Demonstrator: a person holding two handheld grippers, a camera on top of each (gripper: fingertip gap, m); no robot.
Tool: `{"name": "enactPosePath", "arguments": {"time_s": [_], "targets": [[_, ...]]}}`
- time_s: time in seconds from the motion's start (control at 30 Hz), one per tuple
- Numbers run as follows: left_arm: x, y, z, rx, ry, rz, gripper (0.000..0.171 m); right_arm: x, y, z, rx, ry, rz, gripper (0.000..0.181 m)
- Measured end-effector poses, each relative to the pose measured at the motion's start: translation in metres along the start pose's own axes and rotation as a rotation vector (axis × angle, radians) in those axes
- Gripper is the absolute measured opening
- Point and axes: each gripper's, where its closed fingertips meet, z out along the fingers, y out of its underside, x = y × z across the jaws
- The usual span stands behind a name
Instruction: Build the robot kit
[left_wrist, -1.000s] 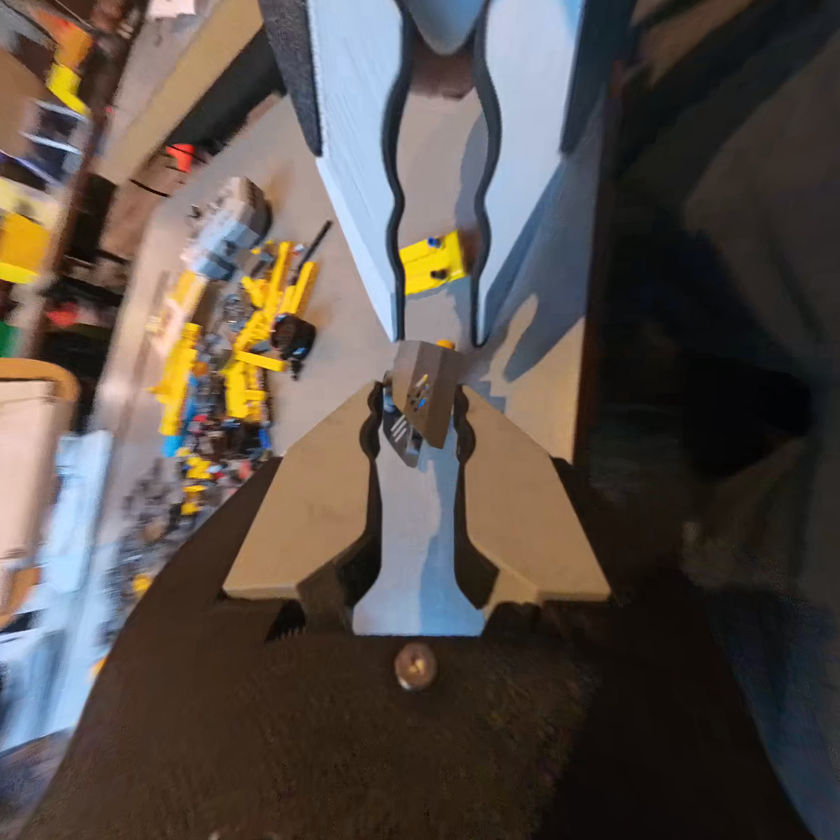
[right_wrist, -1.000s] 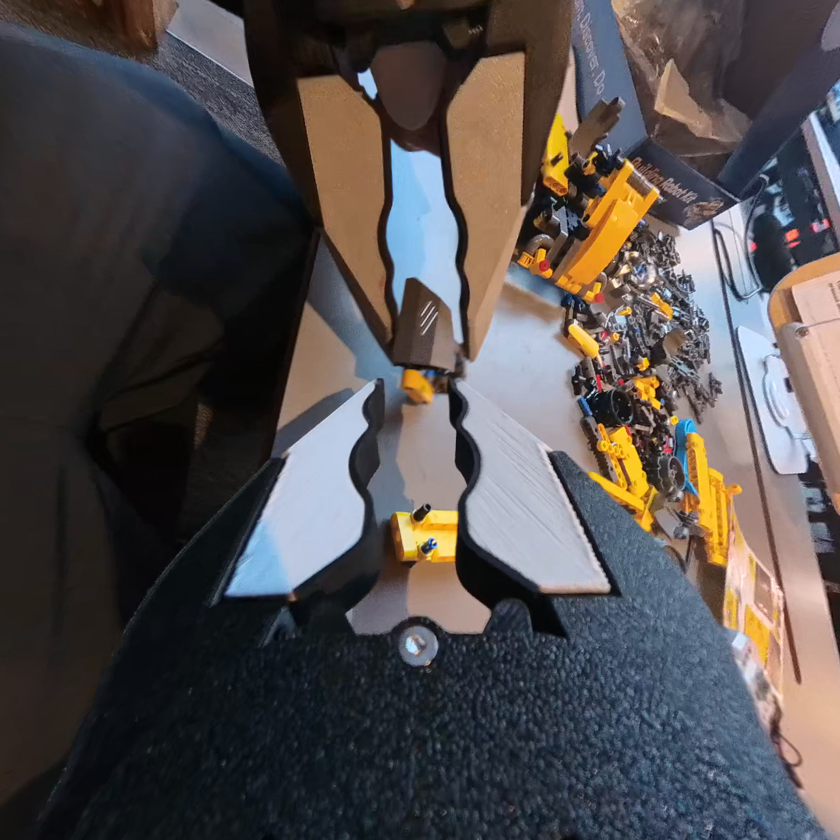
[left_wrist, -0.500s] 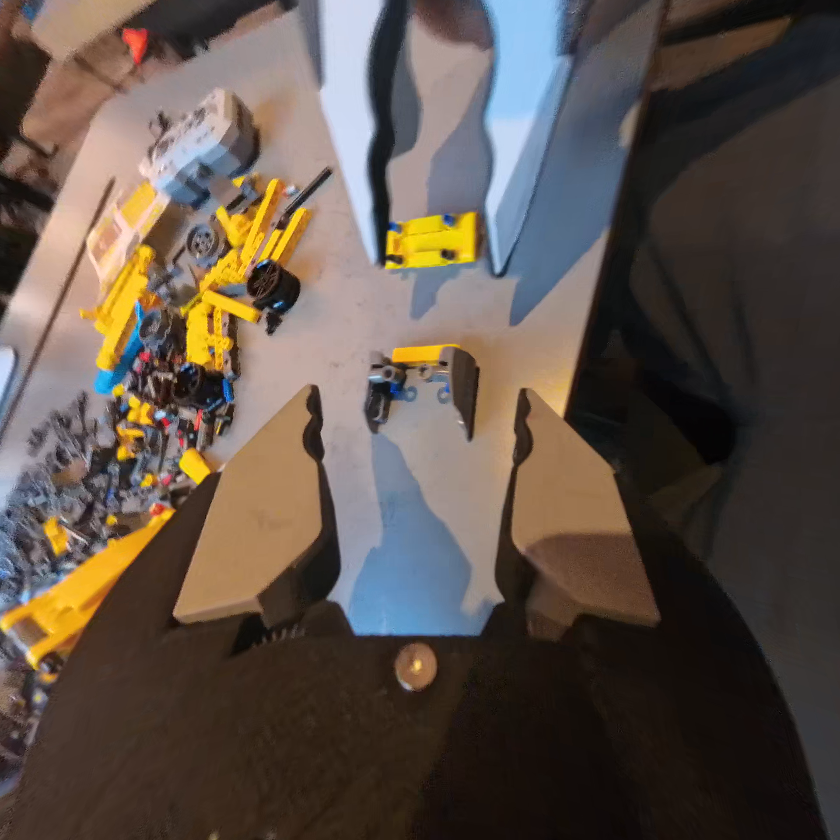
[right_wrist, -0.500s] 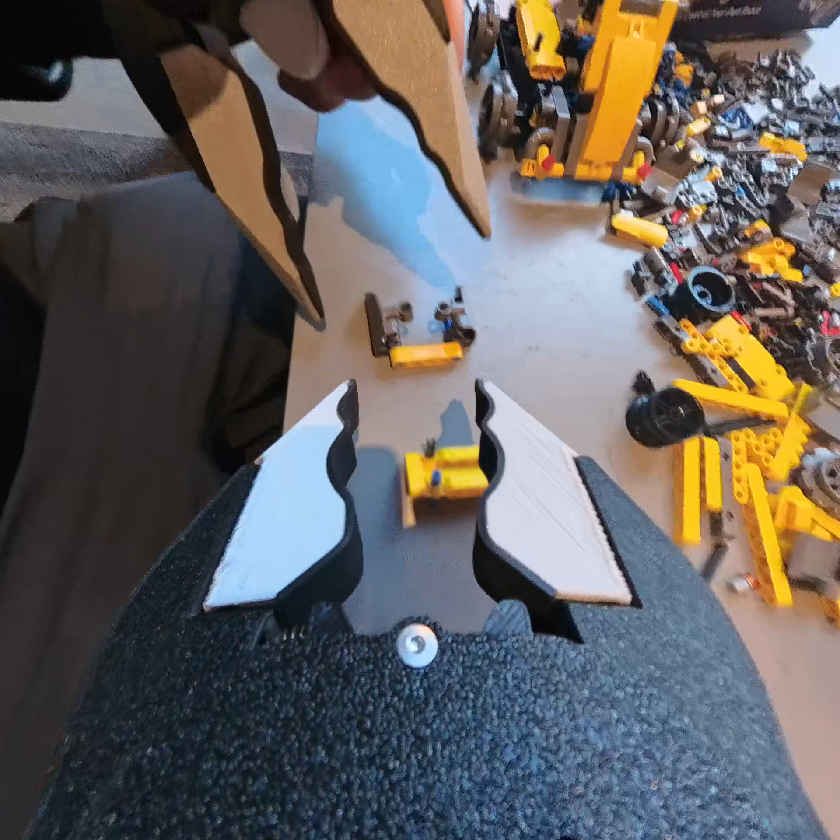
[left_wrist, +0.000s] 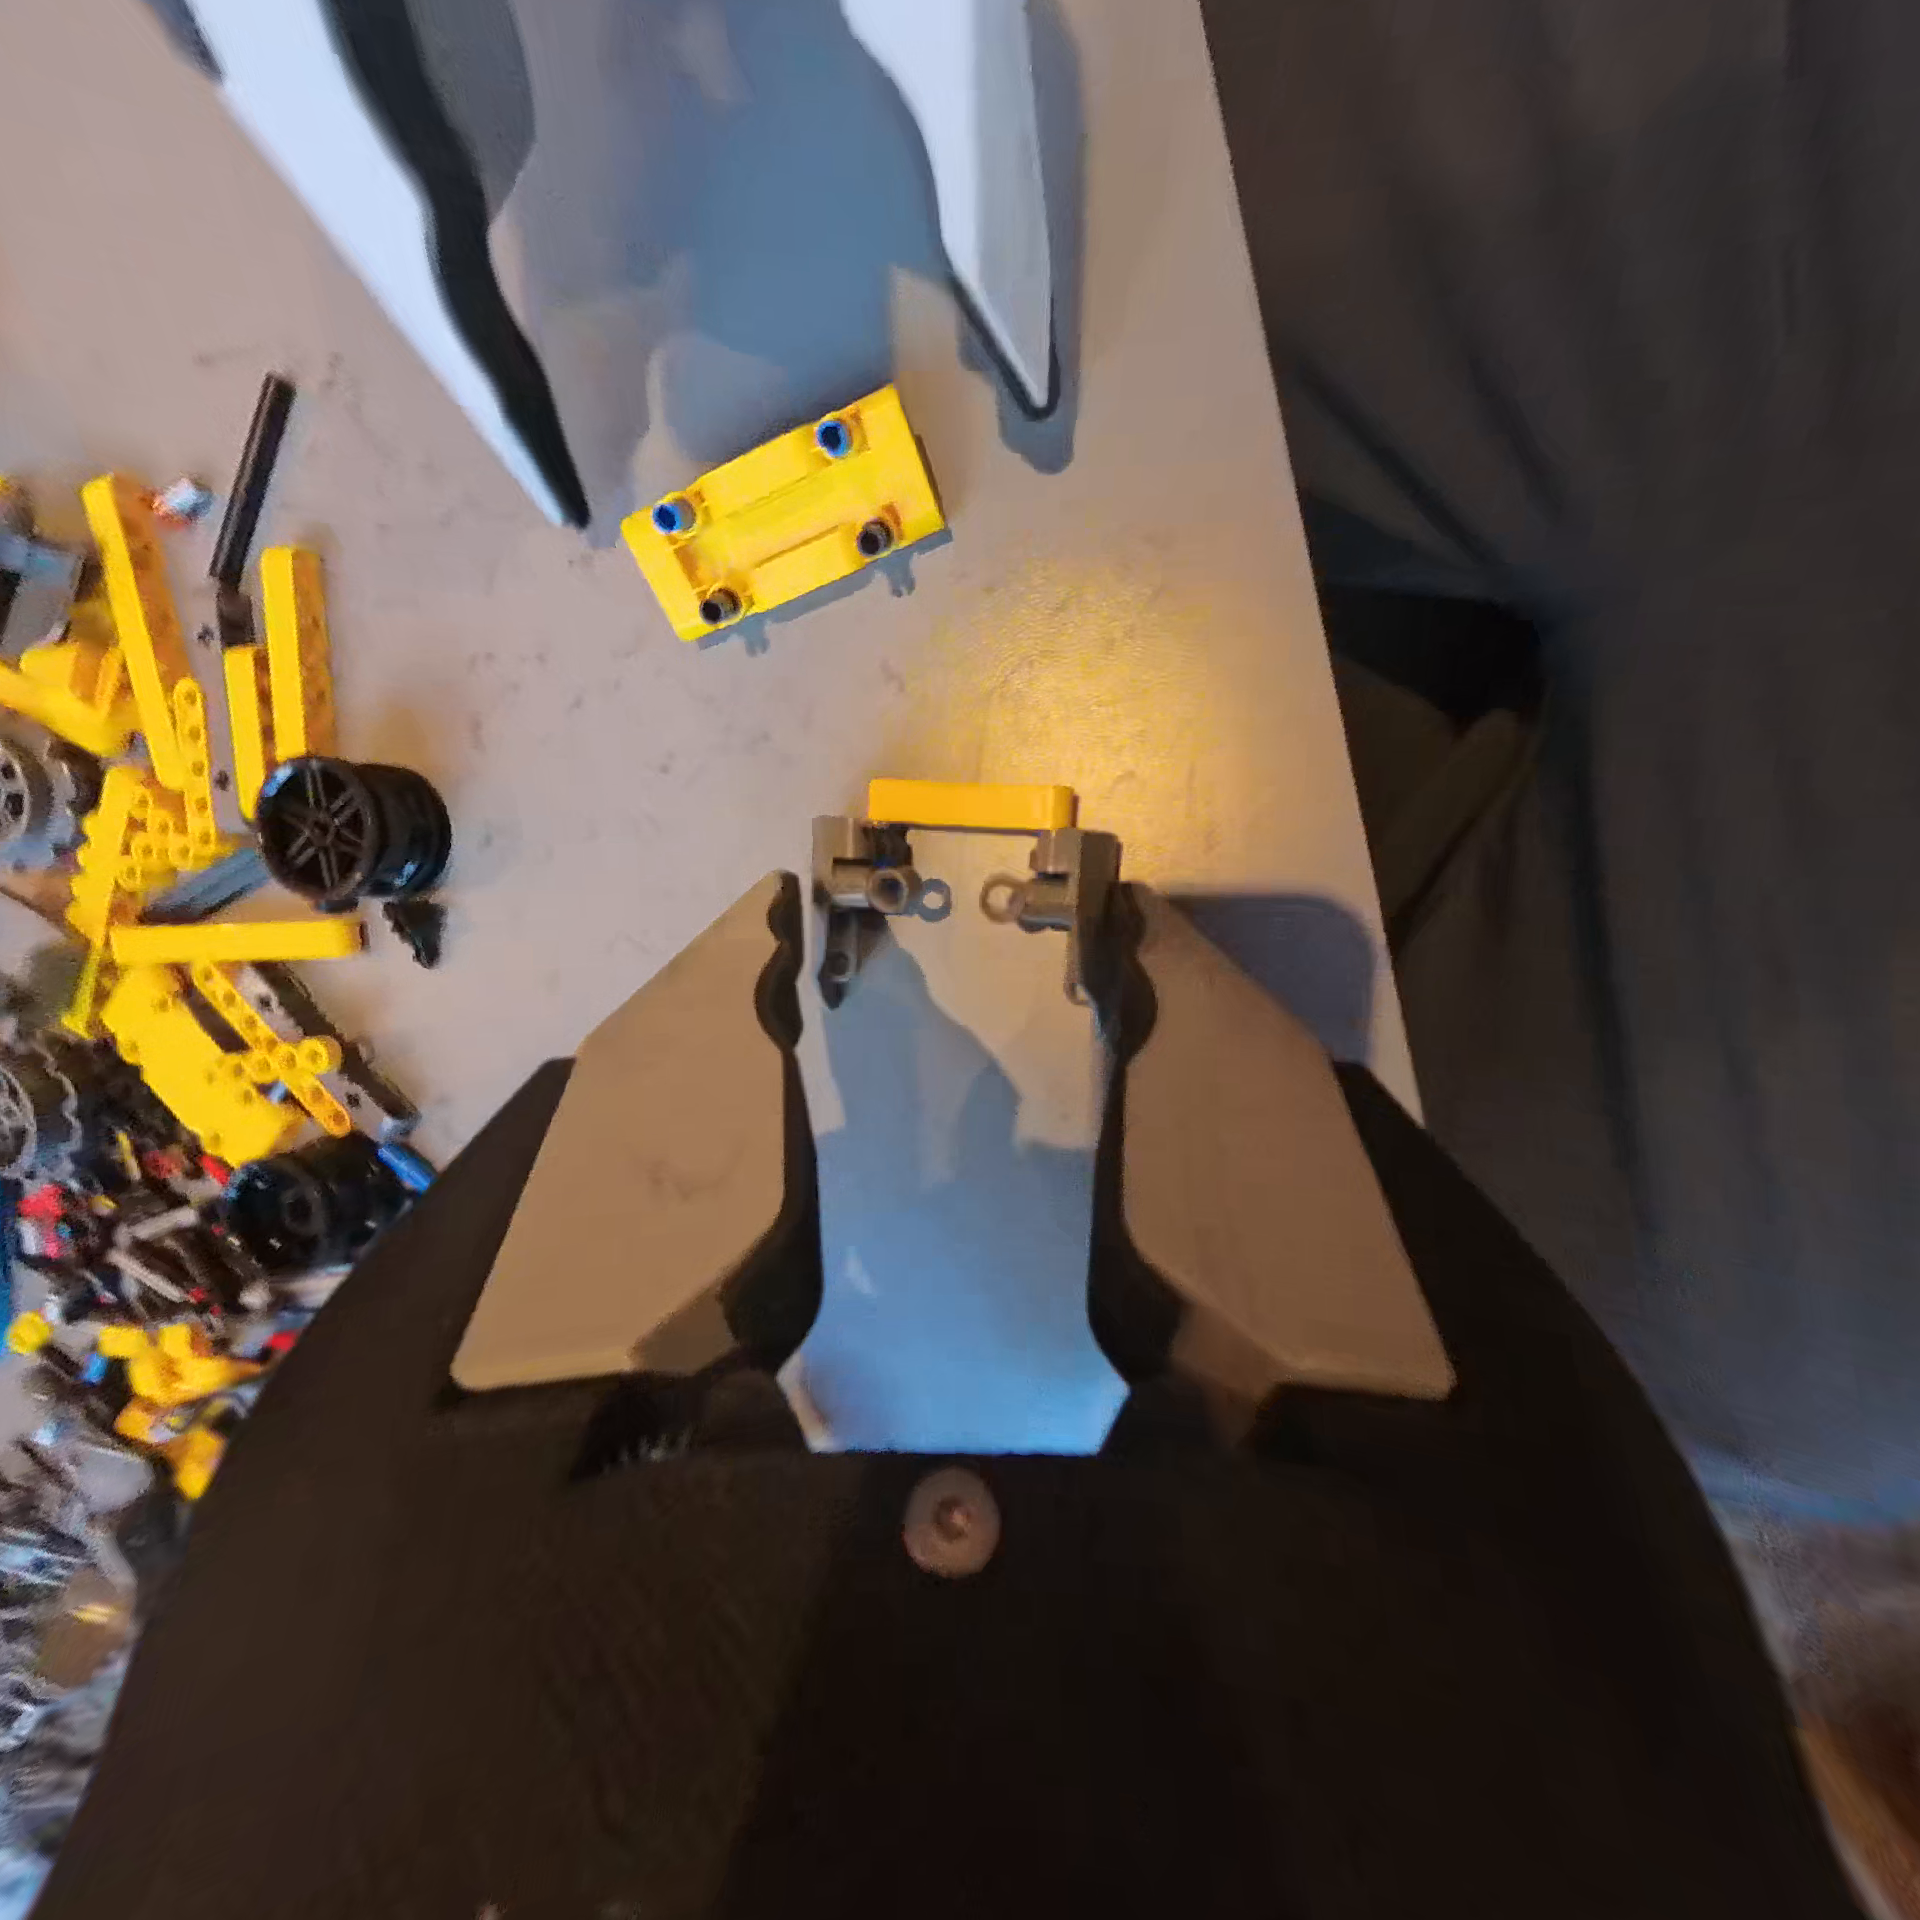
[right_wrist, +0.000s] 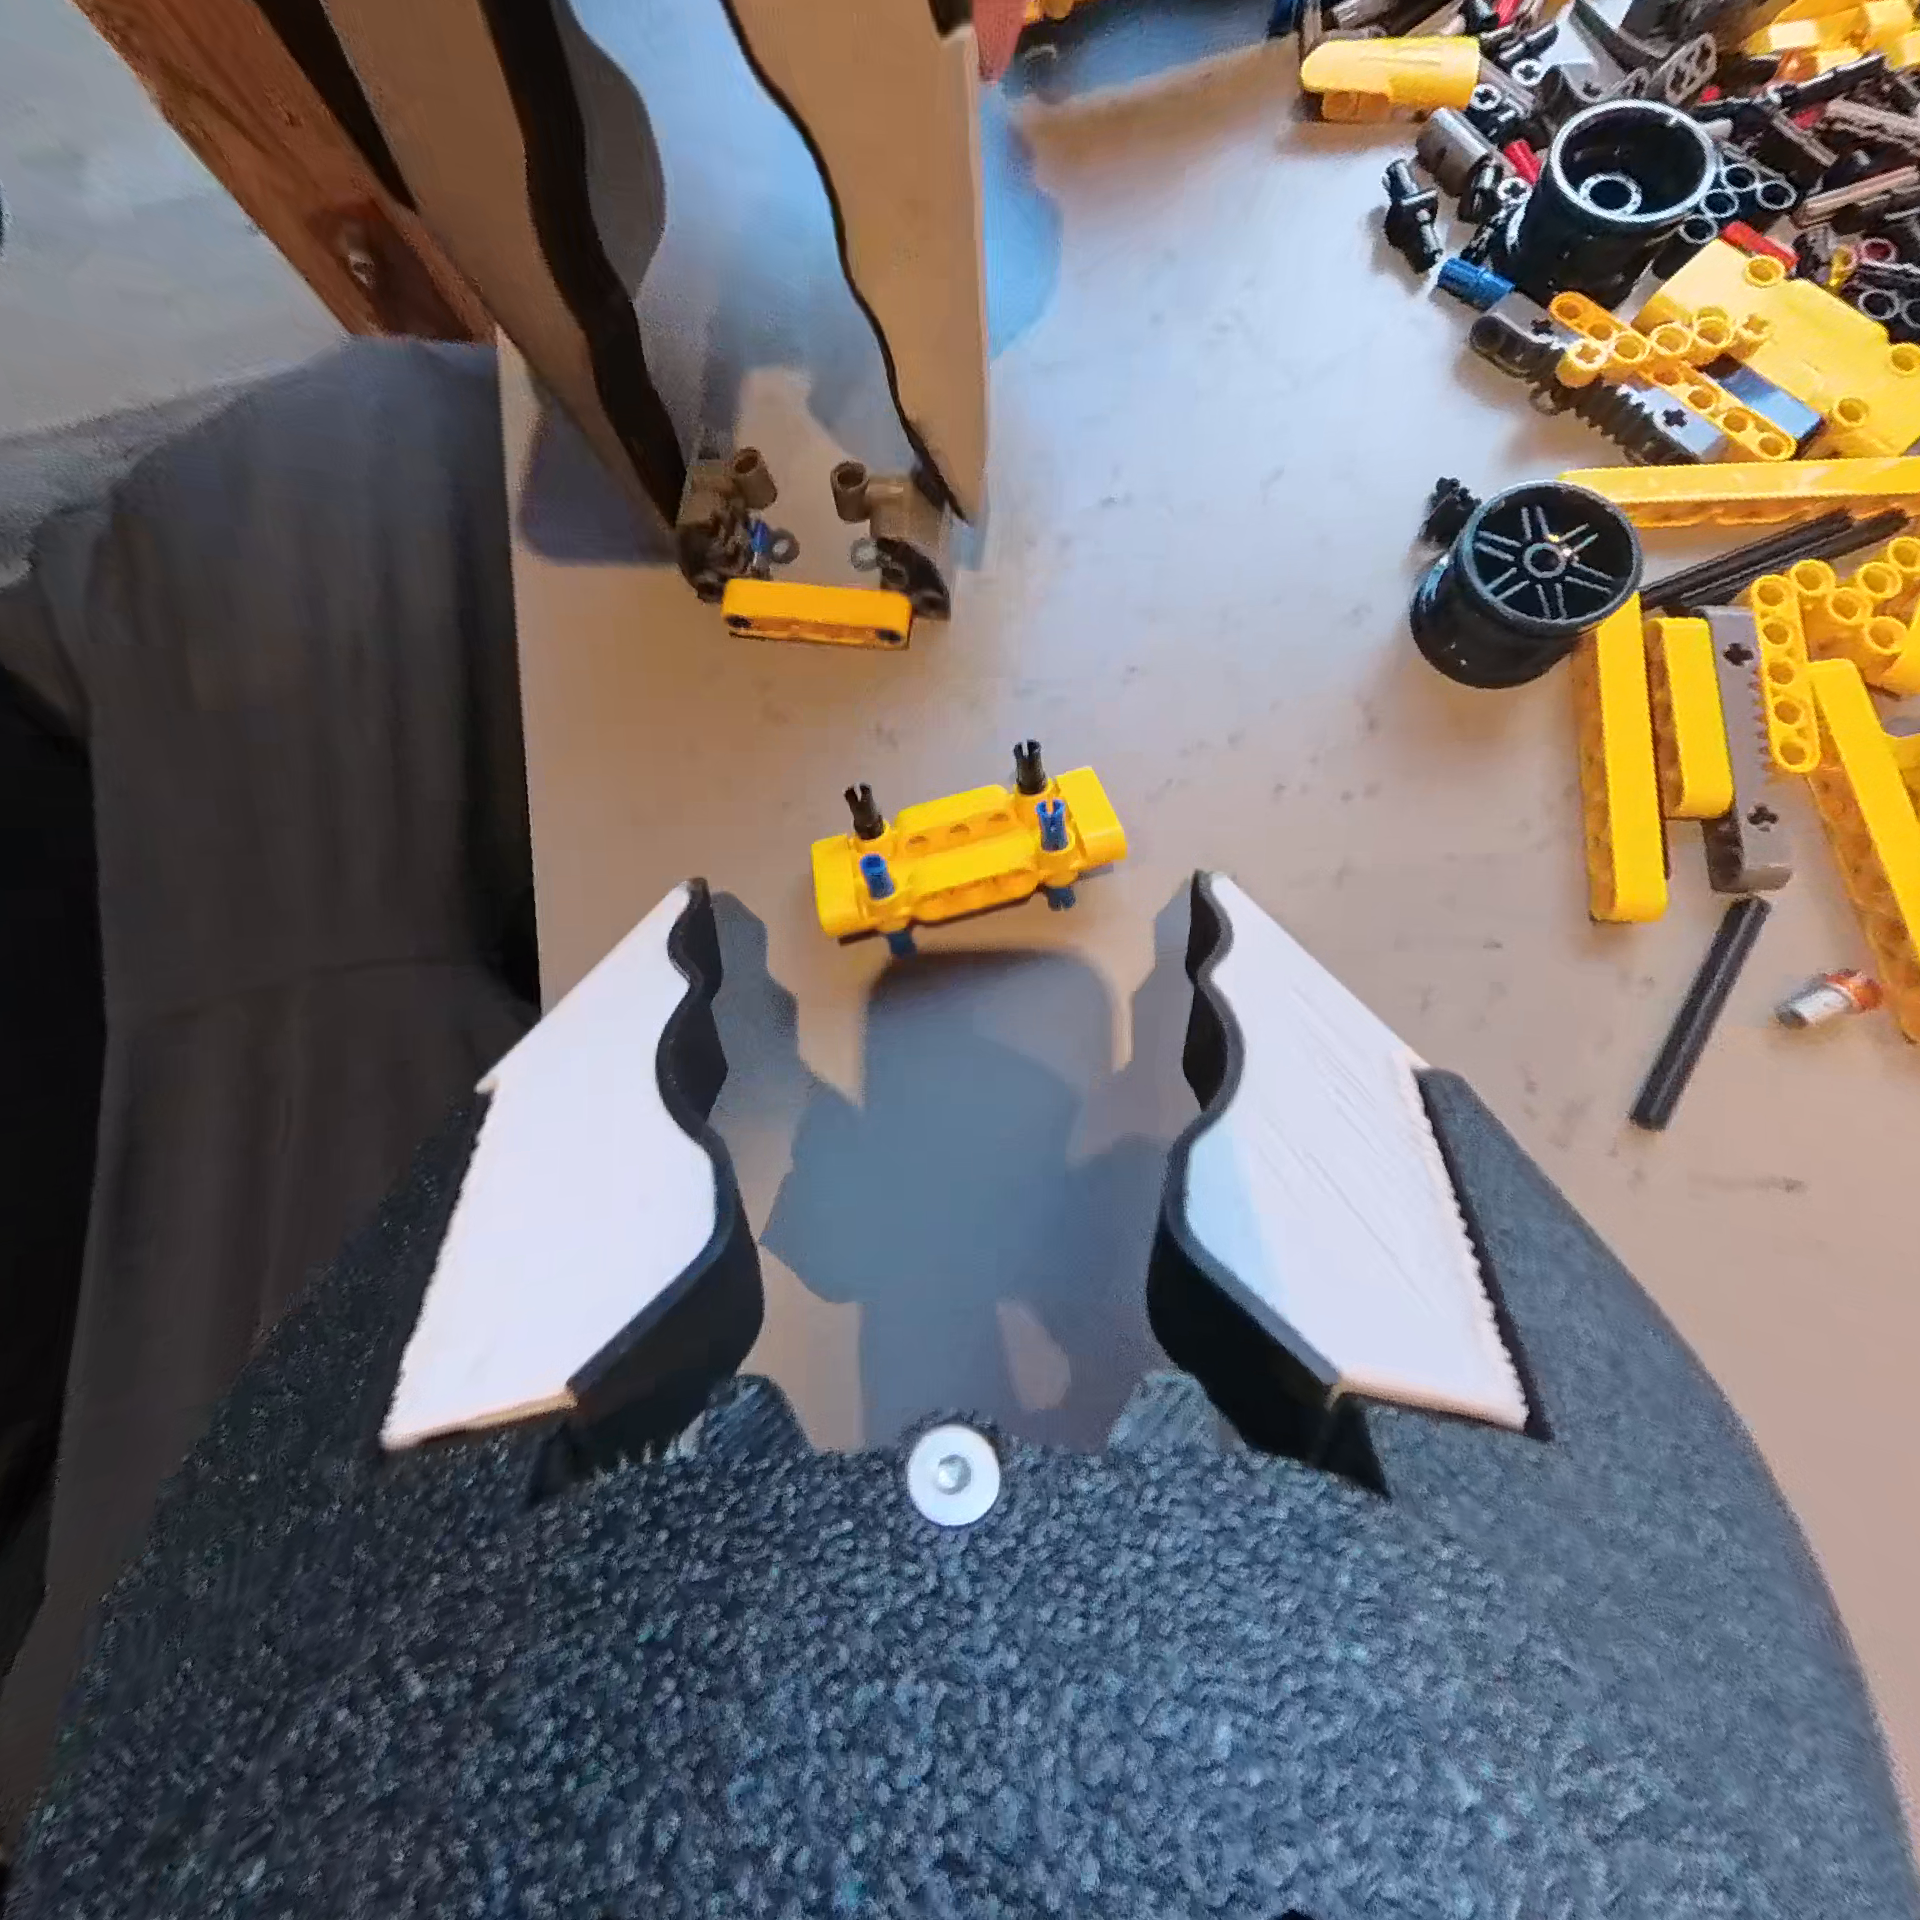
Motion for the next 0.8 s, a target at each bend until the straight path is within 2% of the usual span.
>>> {"name": "enactPosePath", "arguments": {"time_s": [0.1, 0.23, 0.27, 0.37, 0.5, 0.67, 0.8], "targets": [[-0.006, -0.005, -0.002, -0.031, 0.011, 0.058, 0.067, 0.0, -0.002, 0.007, 0.017, -0.015, -0.009, 0.085], [-0.018, -0.008, -0.014, -0.015, -0.072, -0.012, 0.086, -0.003, -0.004, 0.009, 0.026, -0.017, -0.071, 0.061], [-0.018, -0.008, -0.017, -0.011, -0.101, -0.038, 0.088, -0.003, -0.004, 0.008, 0.027, -0.009, -0.085, 0.061], [-0.025, -0.01, -0.024, 0.013, -0.265, -0.167, 0.076, -0.005, -0.006, 0.007, 0.041, -0.001, -0.116, 0.061], [-0.014, -0.019, -0.017, 0.063, -0.372, -0.398, 0.074, -0.007, -0.006, 0.002, 0.035, 0.006, -0.105, 0.061], [-0.009, -0.037, -0.028, 0.076, -0.597, -0.314, 0.063, -0.017, -0.027, -0.01, 0.117, -0.06, 0.013, 0.061], [-0.005, -0.062, -0.033, 0.079, -0.756, -0.081, 0.051, -0.037, -0.044, -0.017, 0.183, -0.241, 0.174, 0.061]]}}
